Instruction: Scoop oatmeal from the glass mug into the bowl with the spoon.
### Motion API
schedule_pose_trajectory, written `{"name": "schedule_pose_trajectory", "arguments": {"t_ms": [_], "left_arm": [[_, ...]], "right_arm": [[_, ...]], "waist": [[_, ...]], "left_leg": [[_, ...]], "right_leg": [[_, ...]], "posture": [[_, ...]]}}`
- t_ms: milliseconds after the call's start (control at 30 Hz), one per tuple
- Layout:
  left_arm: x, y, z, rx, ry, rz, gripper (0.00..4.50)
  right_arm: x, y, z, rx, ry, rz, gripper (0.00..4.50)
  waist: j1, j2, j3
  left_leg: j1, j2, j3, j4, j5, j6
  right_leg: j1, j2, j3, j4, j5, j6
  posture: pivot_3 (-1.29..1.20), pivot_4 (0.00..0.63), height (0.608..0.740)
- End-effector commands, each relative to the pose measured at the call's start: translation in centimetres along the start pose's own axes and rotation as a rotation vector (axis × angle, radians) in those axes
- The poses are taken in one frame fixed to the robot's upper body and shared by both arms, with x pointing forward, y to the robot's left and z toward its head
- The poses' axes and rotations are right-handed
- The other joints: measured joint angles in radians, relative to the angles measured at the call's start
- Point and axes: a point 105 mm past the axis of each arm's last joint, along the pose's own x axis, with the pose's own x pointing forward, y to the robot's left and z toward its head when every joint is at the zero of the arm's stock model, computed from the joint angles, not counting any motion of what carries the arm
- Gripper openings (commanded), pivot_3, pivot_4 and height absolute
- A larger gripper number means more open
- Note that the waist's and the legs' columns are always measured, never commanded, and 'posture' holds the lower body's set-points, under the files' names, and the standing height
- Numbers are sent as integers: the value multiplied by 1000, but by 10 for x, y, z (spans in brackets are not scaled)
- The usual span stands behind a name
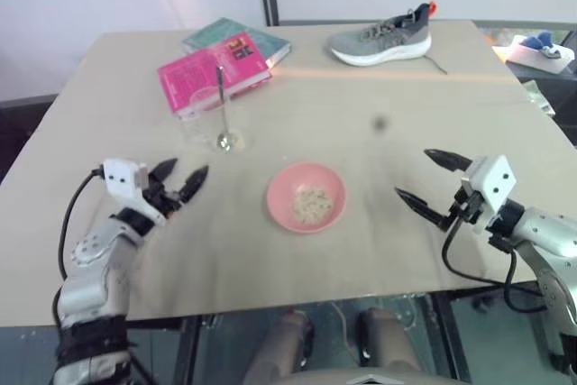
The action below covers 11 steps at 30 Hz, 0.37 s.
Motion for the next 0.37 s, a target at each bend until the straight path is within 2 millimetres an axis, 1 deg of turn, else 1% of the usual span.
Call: {"name": "schedule_pose_trajectory", "arguments": {"t_ms": [33,100,167,233,367], "left_arm": [[-6,-19,18,43,-16,-81,3844],[-11,-30,19,59,4,-121,3844],[-17,-37,18,77,24,-144,3844],[-25,-42,16,90,46,-160,3844],[-35,-45,14,87,71,-148,3844]], "right_arm": [[0,-10,-1,-52,-4,7,4500],[-2,-16,-7,-47,5,10,4500],[-2,-20,-10,-49,8,12,4500],[-2,-24,-11,-52,4,10,4500],[-3,-32,-11,-55,-4,9,4500]], "waist": [[4,1,0],[5,1,1],[8,2,1],[10,2,1],[9,2,1]], "left_leg": [[1,0,0,0,0,0],[5,0,0,-2,0,0],[12,1,0,-6,-2,2],[12,2,1,-8,-1,2],[13,5,2,-12,0,0]], "right_leg": [[1,0,0,0,0,0],[4,0,0,-1,0,0],[12,0,0,-6,0,0],[12,1,-1,-7,0,0],[12,3,0,-13,1,-1]], "posture": [[0,150,740],[0,150,740],[0,150,740],[0,150,740],[0,150,740]]}}
